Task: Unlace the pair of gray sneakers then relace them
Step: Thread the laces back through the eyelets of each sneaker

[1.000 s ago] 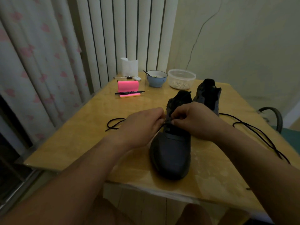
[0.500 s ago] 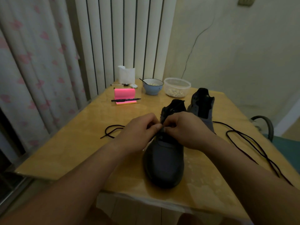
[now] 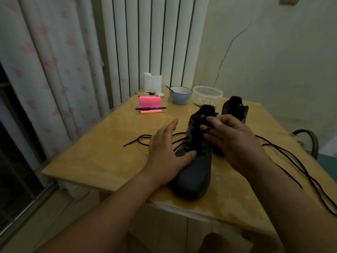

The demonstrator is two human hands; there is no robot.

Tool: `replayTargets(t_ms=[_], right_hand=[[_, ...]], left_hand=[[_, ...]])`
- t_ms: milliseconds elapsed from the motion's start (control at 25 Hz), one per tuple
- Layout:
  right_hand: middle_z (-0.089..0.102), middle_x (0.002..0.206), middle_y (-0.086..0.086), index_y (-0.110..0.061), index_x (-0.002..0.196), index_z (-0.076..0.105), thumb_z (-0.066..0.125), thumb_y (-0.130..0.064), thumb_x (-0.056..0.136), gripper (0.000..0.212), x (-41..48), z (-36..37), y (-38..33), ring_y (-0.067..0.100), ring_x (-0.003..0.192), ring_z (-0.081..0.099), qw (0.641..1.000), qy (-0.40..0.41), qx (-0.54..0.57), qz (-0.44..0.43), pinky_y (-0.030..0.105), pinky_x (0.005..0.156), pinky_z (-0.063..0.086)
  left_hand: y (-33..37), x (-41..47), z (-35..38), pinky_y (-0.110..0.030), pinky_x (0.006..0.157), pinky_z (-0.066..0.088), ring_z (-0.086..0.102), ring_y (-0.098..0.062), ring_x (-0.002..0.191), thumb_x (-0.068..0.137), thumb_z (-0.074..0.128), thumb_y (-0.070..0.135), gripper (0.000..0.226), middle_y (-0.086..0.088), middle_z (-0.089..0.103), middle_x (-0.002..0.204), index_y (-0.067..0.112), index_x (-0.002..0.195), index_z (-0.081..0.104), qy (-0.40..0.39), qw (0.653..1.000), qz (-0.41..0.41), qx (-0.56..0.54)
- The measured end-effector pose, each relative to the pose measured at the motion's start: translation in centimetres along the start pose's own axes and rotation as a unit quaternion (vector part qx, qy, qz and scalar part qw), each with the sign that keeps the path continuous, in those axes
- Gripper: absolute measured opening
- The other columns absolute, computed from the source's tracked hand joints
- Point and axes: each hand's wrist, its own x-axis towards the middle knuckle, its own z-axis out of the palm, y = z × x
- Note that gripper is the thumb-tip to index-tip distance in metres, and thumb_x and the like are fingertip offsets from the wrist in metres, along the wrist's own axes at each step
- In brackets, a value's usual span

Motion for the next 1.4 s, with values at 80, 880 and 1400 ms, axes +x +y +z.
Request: replayTargets(t_ms=[80,880,1400], right_hand=[[0.074,0.098,0.006,-0.011,0.104,0.059,0.046,-0.016,0.110,0.015,-0.2,0.4,0.2,0.025,0.105,0.075,0.995,-0.012,0.097,0.006,0.041,0.096,0.058],[0.046,0.063,-0.006,-0.024,0.076,0.047,0.053,-0.032,0.106,0.031,0.8,-5.6,-3.0,0.008,0.045,0.033,0.981,0.044,0.184,0.034,0.022,0.038,0.026],[0.068,0.093,0.000,-0.015,0.100,0.073,0.062,-0.033,0.102,0.022,0.2,-2.0,-2.1,0.015,0.077,0.058,0.972,-0.056,-0.225,0.016,0.029,0.065,0.046]], left_hand=[[0.0,0.1,0.0,-0.056,0.123,0.024,0.029,-0.012,0.147,0.081,0.071,0.064,0.098,0.010,0.036,0.154,0.044,0.161,0.017,0.006,1.000,0.000,0.008],[0.0,-0.1,0.7,-0.059,0.126,0.009,0.019,-0.022,0.156,0.086,0.072,0.062,0.094,0.003,0.029,0.163,0.038,0.160,0.019,0.043,0.997,-0.028,0.059],[-0.3,0.0,0.9,-0.059,0.125,0.017,0.029,-0.020,0.150,0.083,0.070,0.066,0.094,0.004,0.036,0.157,0.039,0.159,0.020,0.044,0.997,-0.024,0.058]])
